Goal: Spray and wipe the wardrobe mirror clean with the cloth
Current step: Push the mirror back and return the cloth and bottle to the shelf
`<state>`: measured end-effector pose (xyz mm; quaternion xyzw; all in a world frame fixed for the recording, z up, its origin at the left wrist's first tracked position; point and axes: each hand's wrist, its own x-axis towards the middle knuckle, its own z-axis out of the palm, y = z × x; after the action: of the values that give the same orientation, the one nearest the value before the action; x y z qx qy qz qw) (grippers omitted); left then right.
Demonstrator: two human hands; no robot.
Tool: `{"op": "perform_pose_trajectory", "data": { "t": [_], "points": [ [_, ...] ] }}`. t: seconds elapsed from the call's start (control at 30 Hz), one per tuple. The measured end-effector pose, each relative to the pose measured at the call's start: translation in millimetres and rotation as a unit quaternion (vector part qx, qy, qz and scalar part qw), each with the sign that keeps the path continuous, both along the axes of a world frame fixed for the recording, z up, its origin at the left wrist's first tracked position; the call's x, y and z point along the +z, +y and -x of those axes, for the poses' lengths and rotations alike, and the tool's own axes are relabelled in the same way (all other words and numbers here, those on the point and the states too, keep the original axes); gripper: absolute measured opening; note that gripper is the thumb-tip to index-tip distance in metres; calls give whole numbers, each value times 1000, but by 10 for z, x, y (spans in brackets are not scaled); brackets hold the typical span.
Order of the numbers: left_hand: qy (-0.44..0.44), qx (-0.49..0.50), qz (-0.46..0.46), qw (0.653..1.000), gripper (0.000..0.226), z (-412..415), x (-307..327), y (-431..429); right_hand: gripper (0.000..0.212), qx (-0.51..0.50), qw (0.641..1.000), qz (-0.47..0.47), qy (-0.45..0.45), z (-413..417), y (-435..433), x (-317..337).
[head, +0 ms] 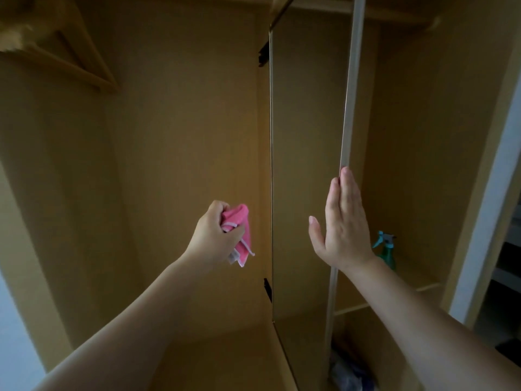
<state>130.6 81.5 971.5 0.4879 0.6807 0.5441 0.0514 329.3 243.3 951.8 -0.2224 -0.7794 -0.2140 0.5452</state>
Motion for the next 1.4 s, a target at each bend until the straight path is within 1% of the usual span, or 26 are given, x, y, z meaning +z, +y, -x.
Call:
{"op": "perform_pose_trajectory", "data": {
  "t": [0.17,0.33,0.8,1.03,1.23,1.4],
  "points": [
    [6,1,6,1000,19,42,-39,23,75,-14,1000,5,-15,153,105,19],
    [-10,15,-1,1000,20,88,-83,90,75,-12,1000,7,-26,368,288,33],
    [10,57,-28,998,20,265,-74,338,76,-40,998,19,-54,880,708,72],
    [9,63,-20,998,21,324,-132,372,74,-54,995,40,-77,1081,837,87],
    [14,77,-20,997,23,407,-144,312,72,-31,995,61,-75,1127,849,110],
    [15,65,-19,998,23,350,-146,281,73,-36,990,84,-103,1067,801,144]
  ]
}}
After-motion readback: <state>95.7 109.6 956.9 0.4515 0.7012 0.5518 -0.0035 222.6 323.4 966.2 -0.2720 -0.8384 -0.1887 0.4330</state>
